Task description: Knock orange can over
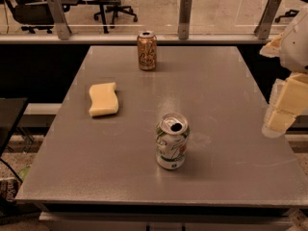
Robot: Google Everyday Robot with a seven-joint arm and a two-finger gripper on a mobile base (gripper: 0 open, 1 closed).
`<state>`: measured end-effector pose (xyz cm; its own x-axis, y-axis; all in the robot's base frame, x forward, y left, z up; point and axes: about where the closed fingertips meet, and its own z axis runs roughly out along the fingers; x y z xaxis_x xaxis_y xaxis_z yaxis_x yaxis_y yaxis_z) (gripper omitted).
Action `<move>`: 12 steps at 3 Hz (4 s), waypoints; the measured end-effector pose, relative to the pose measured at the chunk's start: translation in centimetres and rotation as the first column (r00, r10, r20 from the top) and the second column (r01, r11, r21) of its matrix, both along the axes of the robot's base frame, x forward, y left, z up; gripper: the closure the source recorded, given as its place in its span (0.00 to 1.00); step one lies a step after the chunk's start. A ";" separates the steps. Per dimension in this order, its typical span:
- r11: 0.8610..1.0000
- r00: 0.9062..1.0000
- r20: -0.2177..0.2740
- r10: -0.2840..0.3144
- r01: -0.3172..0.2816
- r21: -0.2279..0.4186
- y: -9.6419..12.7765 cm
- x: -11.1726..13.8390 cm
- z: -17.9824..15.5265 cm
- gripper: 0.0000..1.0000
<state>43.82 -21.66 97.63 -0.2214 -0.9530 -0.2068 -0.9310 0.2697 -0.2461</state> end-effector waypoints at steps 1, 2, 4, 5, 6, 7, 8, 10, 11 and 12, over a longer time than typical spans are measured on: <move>1.000 1.000 0.003 0.002 -0.002 0.003 0.1 0.2 0.0 0.00; 0.999 1.000 -0.003 0.016 -0.016 0.032 1.4 1.8 -0.7 0.00; 0.991 0.998 0.000 0.063 -0.063 0.120 5.6 8.3 -3.6 0.00; 0.986 0.999 0.011 0.051 -0.052 0.161 7.2 11.9 -4.6 0.00; 0.979 1.000 0.020 0.023 -0.027 0.200 8.4 15.7 -5.2 0.00; 0.966 0.999 0.032 -0.015 0.007 0.257 10.0 19.7 -5.6 0.00; 0.949 0.998 0.040 -0.042 0.028 0.313 12.2 23.2 -5.9 0.00; 0.928 0.994 0.066 -0.082 0.052 0.370 16.5 29.0 -6.6 0.00; 0.916 0.992 0.070 -0.100 0.064 0.396 17.8 31.0 -7.0 0.00; 0.897 0.992 0.063 -0.113 0.074 0.436 19.2 32.6 -7.3 0.00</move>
Offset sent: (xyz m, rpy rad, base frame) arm 0.0448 0.0316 -0.0230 0.0802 0.0328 0.0379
